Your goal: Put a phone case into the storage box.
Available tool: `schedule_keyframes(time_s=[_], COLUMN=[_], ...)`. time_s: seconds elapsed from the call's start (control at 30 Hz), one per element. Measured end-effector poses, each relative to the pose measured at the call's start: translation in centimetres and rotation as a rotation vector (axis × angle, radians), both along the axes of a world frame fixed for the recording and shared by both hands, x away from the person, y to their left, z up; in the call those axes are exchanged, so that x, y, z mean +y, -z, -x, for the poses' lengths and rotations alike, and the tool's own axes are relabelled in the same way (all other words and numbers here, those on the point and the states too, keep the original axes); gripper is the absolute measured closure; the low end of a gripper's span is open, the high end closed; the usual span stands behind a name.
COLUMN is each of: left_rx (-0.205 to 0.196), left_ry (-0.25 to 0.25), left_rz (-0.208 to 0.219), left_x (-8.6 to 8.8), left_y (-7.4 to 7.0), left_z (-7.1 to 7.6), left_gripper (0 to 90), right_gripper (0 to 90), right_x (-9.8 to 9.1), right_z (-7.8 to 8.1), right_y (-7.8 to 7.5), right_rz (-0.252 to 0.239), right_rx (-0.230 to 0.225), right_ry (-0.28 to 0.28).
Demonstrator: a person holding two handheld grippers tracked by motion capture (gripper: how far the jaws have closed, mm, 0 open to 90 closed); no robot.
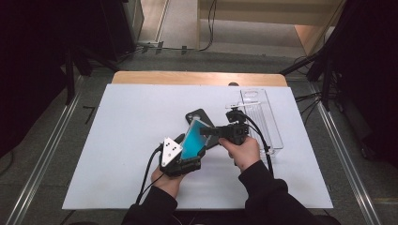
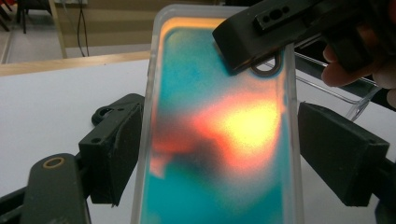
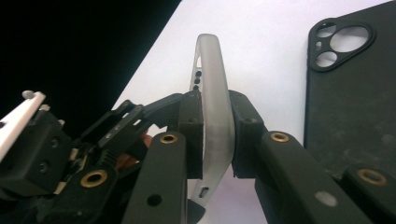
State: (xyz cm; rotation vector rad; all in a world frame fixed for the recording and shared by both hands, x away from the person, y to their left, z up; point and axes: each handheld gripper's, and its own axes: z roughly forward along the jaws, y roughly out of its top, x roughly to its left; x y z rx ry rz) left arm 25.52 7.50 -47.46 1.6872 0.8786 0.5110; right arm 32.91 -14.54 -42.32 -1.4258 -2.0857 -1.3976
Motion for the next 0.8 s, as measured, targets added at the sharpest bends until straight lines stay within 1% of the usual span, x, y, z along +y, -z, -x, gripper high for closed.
schedule_keyframes(time_s=[0.1,0.2,0.27,0.37,0.43,0.5,0.53,0.57,0.63,0.7,0.77,0.8], left_rx=[-0.001,-0.001,0.018,0.030,0.060,0.075,0.088,0.095,0.119,0.138,0.171,0.176], left_ry=[0.001,0.007,0.020,0.036,0.050,0.055,0.051,0.054,0.059,0.062,0.065,0.068], left_rz=[0.001,0.004,0.012,0.016,0.013,0.028,0.022,0.025,0.026,0.017,0.010,0.007], left_x=[0.0,0.0,0.1,0.1,0.2,0.2,0.3,0.3,0.4,0.6,0.8,0.9], left_y=[0.0,-0.1,-0.3,-0.5,-0.8,-1.1,-1.3,-1.4,-1.8,-2.0,-2.3,-2.4], left_z=[0.0,0.0,0.0,-0.2,-0.5,-0.6,-0.6,-0.7,-0.8,-1.0,-1.2,-1.3], left_gripper=[17.3,17.2,17.2,17.2,16.9,16.4,14.4,13.6,13.5,13.6,13.6,13.6], right_gripper=[76.4,76.6,76.6,76.7,76.6,76.7,76.8,76.7,76.8,76.8,76.8,76.8], right_x=[0.0,-0.1,-0.2,-0.3,-0.3,-0.3,-0.3,-0.4,-0.4,-0.6,-0.8,-0.8], right_z=[0.1,0.1,0.1,0.1,0.1,0.1,0.1,0.1,0.2,0.2,0.2,0.2], right_y=[-0.1,-0.2,-0.3,-0.5,-0.6,-0.7,-0.8,-0.9,-1.1,-1.2,-1.4,-1.5], right_rz=[-0.001,-0.011,-0.014,-0.014,-0.009,-0.008,-0.008,-0.004,0.006,0.012,0.021,0.037], right_rx=[-0.003,0.007,0.007,0.007,0.002,-0.001,-0.002,-0.010,-0.016,-0.027,-0.036,-0.048], right_ry=[-0.008,-0.011,-0.011,-0.014,-0.016,-0.021,-0.021,-0.021,-0.018,-0.018,-0.014,-0.011])
